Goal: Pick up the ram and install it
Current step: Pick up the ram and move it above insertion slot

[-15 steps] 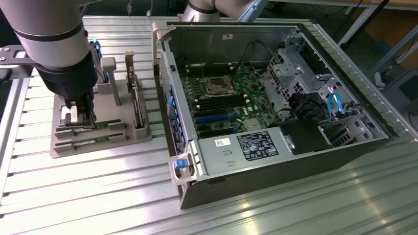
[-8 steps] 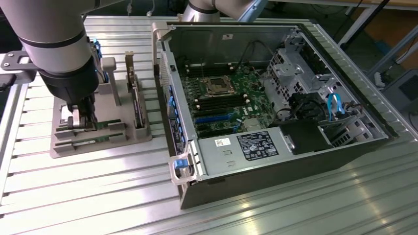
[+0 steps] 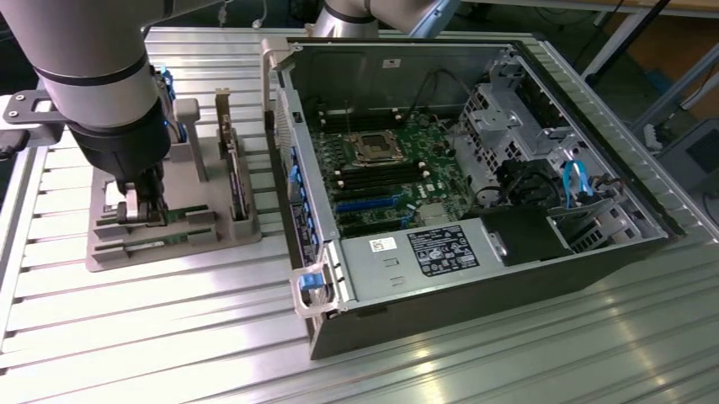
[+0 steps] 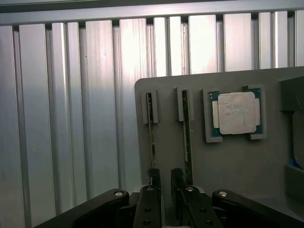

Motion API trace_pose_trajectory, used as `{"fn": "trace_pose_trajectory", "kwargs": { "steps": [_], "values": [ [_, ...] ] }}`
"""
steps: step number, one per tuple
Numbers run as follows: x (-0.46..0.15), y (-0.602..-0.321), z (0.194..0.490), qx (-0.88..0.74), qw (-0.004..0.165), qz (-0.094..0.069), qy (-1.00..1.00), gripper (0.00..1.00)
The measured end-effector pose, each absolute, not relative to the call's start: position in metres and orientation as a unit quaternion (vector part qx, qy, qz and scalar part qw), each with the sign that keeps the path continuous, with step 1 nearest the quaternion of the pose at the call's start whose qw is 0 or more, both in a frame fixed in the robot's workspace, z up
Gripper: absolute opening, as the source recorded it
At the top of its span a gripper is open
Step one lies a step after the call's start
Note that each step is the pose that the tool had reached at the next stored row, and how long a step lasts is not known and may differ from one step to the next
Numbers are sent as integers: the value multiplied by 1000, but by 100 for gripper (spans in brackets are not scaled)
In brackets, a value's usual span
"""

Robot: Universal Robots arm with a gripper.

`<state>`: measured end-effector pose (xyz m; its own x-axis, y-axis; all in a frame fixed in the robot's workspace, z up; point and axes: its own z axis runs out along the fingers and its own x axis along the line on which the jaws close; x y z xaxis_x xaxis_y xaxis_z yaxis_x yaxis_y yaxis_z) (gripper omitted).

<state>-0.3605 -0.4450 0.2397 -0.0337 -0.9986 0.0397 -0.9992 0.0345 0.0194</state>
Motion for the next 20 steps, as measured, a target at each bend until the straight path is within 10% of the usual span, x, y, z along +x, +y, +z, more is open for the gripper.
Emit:
{"fn": "trace_pose_trajectory", "kwargs": {
  "steps": [20],
  "values": [
    [-361, -452, 240, 695, 21, 7, -719, 24]
  ]
}}
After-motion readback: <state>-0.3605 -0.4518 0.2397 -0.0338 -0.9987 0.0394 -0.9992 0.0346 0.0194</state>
